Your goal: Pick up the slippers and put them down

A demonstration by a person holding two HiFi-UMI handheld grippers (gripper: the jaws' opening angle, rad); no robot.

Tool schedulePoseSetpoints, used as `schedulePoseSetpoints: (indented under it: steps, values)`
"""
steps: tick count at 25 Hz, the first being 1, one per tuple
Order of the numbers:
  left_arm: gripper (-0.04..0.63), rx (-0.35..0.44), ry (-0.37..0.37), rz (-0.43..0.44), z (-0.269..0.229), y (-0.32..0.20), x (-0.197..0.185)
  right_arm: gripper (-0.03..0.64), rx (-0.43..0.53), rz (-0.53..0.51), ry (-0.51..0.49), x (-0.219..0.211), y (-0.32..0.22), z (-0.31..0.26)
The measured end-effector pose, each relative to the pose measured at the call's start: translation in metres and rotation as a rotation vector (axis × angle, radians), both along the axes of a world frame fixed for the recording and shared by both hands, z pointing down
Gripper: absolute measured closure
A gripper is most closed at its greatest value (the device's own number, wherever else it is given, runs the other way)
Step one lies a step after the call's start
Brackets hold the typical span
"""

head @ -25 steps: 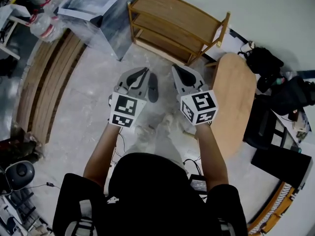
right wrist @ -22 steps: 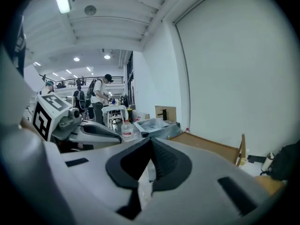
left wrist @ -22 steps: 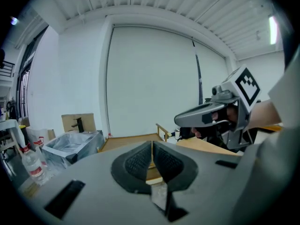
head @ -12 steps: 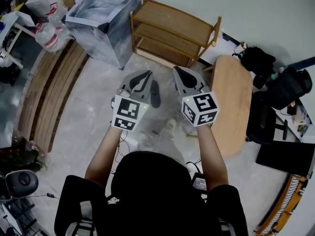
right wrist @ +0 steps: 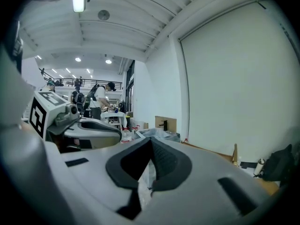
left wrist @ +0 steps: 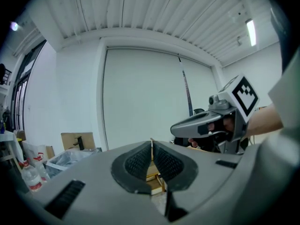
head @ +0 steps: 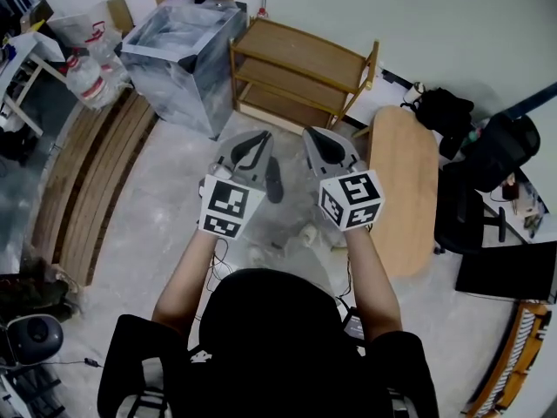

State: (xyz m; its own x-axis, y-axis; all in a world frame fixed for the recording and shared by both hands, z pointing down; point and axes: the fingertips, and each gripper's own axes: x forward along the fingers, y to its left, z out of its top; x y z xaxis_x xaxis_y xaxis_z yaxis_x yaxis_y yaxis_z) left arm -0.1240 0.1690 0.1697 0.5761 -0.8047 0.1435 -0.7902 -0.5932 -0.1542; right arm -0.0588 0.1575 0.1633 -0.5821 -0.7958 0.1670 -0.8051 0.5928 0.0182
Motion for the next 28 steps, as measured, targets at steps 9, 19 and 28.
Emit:
schedulePoseSetpoints:
  steps: [9, 19, 28]
  values:
    - [0.583, 0.039, 0.004, 0.007, -0.018, 0.009, 0.009, 0.618, 0.04, -0.002, 0.007, 0.008, 0.012, -0.015]
    - [0.583, 0.046, 0.018, -0.014, -0.033, 0.014, 0.052, 0.618, 0.046, -0.01, 0.008, 0.049, 0.017, -0.027]
    - [0.583, 0.065, 0.013, -0.029, -0.045, 0.018, 0.091, 0.618, 0.073, -0.009, -0.005, 0.09, 0.023, -0.041]
